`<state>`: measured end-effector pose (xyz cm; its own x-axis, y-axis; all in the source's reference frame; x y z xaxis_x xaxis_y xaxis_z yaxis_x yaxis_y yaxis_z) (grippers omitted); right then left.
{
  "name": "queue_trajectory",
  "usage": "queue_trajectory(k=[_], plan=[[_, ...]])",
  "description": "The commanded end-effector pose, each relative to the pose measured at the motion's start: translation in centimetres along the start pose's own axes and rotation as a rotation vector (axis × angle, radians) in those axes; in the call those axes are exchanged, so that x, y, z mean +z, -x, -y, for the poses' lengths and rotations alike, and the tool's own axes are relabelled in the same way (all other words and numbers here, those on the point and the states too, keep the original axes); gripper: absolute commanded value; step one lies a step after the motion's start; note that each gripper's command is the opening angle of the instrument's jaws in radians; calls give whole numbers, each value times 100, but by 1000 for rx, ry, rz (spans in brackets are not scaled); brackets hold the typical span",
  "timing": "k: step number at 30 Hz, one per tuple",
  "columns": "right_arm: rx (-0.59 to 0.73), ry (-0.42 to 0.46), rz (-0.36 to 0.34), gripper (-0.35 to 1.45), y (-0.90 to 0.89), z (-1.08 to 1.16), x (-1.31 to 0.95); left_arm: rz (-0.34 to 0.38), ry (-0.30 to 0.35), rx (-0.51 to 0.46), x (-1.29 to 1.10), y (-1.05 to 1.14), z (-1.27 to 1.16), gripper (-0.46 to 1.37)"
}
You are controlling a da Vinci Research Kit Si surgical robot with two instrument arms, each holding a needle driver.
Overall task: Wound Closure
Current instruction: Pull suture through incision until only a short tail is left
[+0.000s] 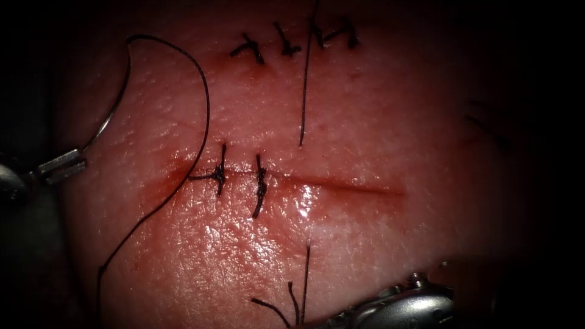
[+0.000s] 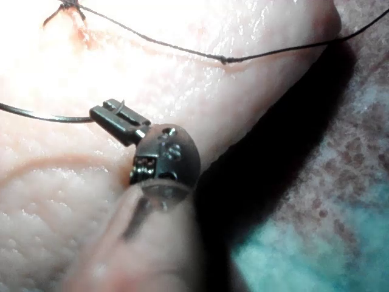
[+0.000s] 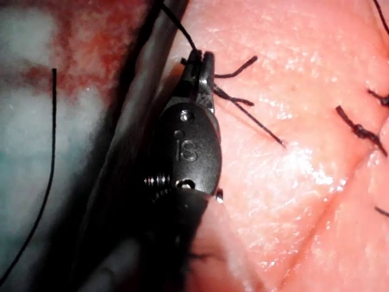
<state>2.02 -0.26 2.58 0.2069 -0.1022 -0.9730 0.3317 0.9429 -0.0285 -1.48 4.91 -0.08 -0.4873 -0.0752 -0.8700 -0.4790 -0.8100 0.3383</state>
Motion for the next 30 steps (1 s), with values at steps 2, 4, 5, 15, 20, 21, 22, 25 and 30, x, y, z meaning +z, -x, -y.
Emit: queue_trajectory(k=[2, 4, 5, 15, 20, 21, 22, 25, 30], plan=[[1, -15, -9, -35, -2, 4, 2, 1, 10, 0, 0, 0, 0, -35], [3, -38, -18, -35, -5, 10, 5, 0, 11, 0, 0, 0, 0, -35], [5, -48, -20, -35, -7, 12, 6, 0, 11, 0, 0, 0, 0, -35], [42, -199, -67, -35, -31, 41, 16, 0, 11, 1, 0, 0, 0, -35], [76, -260, -70, -35, -37, 52, 20, 0, 11, 1, 0, 1, 0, -35], [91, -248, -61, -35, -37, 51, 20, 0, 11, 1, 0, 1, 0, -35], [95, -223, -50, -23, -36, 50, 18, 0, 11, 1, 0, 1, 0, -35], [114, -125, -30, 96, -31, 43, 7, 0, 11, 1, 0, 1, 0, -35], [155, -51, 1, 115, -18, 31, -30, 1, 13, 2, -1, 1, -1, -35]])
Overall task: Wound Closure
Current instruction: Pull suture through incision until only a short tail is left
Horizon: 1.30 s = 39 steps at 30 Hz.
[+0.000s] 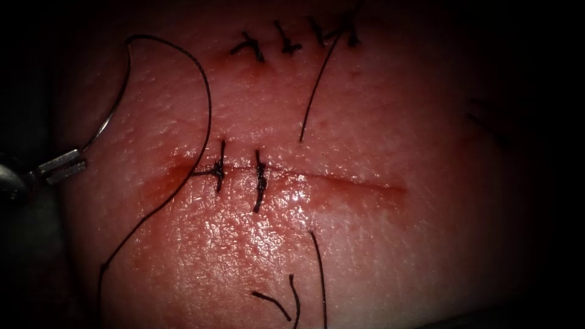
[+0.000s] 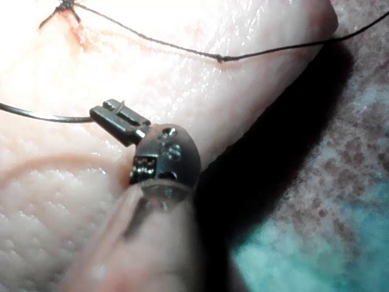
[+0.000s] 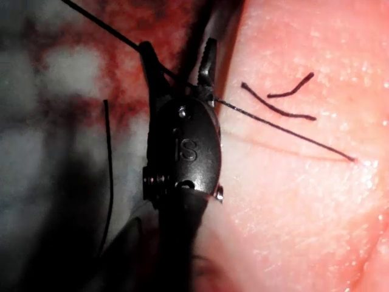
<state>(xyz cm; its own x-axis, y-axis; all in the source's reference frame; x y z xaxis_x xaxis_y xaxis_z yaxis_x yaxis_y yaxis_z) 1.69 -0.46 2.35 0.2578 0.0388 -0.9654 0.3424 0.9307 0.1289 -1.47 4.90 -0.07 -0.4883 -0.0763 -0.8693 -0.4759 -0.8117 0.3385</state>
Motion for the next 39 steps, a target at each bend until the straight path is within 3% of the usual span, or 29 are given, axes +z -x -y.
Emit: queue_trajectory(k=[1, 8, 17, 23, 25, 32, 35, 39], plan=[[18, 14, 6, 115, 3, -2, -13, 0, 10, 1, 0, 0, 0, -35], [70, 103, 20, 118, 11, -13, -64, 0, 9, 1, 1, 0, -1, -35], [87, 231, -56, 116, 2, -18, -135, 0, 10, 0, 2, 0, 0, -35], [78, 301, -83, 108, 8, -35, -165, 0, 10, -1, 3, 0, 0, -35], [79, 321, -72, 106, 12, -40, -167, 0, 10, -1, 3, 0, 0, -35], [87, 414, -13, 97, 54, -77, -156, 0, 14, -8, 11, -6, 2, -35], [83, 464, 14, 113, 77, -100, -136, -12, 28, -19, 14, -14, 1, -35], [72, 459, 7, 116, 90, -114, -119, -20, 33, -19, 12, -15, 1, -35]])
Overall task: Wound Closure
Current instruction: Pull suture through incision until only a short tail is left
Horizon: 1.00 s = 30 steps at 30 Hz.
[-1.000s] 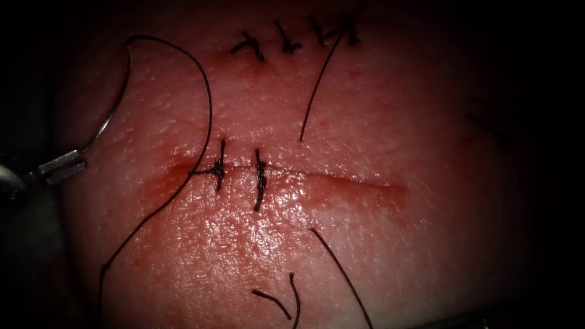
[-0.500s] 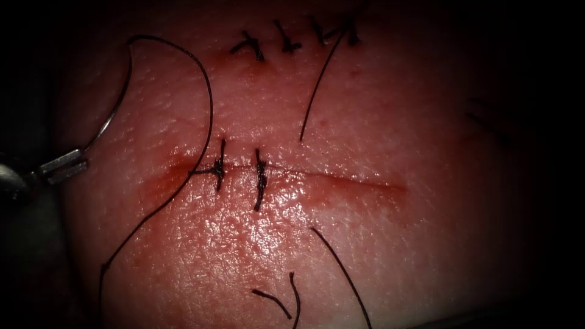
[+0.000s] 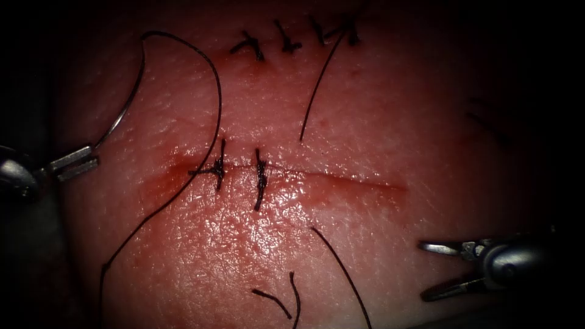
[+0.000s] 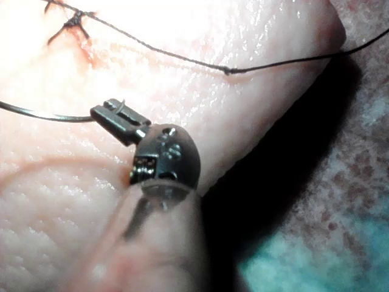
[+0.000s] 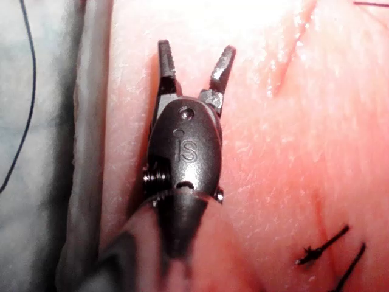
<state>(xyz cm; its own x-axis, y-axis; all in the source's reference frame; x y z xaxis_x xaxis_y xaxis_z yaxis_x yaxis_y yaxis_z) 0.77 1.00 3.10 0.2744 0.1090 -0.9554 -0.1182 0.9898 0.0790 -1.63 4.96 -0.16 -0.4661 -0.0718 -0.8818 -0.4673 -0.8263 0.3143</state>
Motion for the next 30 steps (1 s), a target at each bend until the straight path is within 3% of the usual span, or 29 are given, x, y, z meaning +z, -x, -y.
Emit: queue_trajectory(k=[1, 10, 20, 30], plan=[[1, -12, 1, 114, 4, -2, 8, 0, 9, 0, -2, 0, 0, -35], [5, -23, -13, 112, 16, -6, 48, 4, 7, 1, -6, 2, 2, -35], [-4, -67, -24, 107, 10, -6, 86, 7, 5, 6, -6, 6, 3, -35], [-13, -101, -47, 76, 3, -1, 111, 7, 3, 2, -5, 6, 1, -35]])
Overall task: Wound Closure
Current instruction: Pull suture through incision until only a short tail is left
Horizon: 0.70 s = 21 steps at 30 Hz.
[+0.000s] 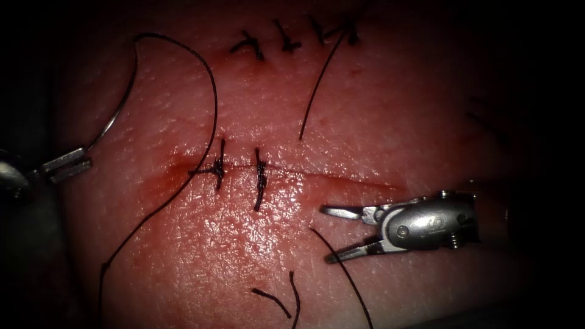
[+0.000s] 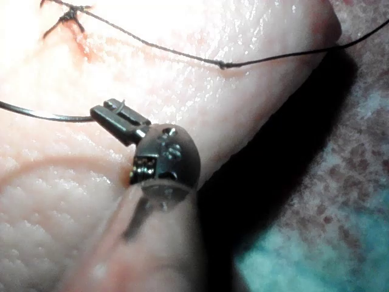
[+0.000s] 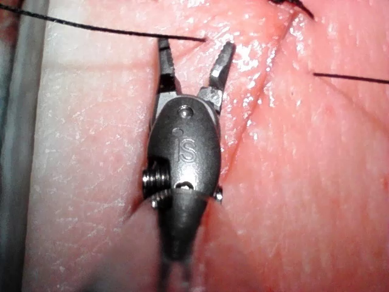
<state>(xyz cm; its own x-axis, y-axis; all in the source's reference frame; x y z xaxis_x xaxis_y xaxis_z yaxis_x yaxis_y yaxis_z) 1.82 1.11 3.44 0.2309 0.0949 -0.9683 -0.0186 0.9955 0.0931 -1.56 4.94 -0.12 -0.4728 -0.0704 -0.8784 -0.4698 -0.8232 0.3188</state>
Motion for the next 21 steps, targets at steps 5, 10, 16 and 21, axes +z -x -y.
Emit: queue_trajectory(k=[5, 10, 16, 21], plan=[[12, -66, -21, -35, -3, 3, 8, 1, 7, -1, 2, 0, -1, -35], [-8, -56, 20, -35, -5, 3, 9, 0, 7, 0, 2, 0, -1, -35], [-41, -71, 50, -35, -9, 9, 5, 0, 7, 0, 2, 0, -1, -35], [-78, -121, 38, -35, -19, 26, 4, 0, 6, 0, 2, 0, -1, -35]])
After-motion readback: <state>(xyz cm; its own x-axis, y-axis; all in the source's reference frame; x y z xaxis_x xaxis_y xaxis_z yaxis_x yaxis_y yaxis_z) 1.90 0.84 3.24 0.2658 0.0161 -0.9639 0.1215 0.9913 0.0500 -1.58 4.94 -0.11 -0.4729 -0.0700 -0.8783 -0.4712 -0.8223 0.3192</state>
